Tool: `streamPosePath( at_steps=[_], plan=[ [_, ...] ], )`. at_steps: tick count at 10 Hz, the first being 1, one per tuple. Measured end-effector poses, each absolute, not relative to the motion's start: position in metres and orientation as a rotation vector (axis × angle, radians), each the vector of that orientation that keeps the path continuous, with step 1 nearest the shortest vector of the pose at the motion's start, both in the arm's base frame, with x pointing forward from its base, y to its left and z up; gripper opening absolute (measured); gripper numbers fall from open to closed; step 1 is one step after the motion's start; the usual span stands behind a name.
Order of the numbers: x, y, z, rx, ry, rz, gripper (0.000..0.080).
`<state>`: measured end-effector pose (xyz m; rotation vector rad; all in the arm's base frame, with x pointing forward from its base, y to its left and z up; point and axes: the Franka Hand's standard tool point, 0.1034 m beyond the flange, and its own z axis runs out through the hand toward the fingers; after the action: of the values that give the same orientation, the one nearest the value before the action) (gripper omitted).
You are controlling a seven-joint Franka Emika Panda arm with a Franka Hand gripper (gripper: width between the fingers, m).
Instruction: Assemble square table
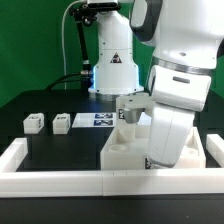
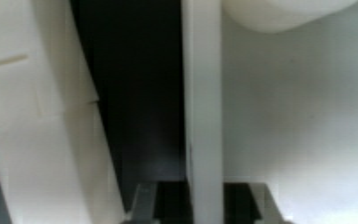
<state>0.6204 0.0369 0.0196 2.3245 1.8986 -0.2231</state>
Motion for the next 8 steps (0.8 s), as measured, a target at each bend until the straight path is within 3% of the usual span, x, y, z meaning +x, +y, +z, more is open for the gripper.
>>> streamPosePath(
  at_steps=[8],
  plan=[
    [0.6216,0.0451,0.016,2.277,1.969,-0.25,0.006]
  ],
)
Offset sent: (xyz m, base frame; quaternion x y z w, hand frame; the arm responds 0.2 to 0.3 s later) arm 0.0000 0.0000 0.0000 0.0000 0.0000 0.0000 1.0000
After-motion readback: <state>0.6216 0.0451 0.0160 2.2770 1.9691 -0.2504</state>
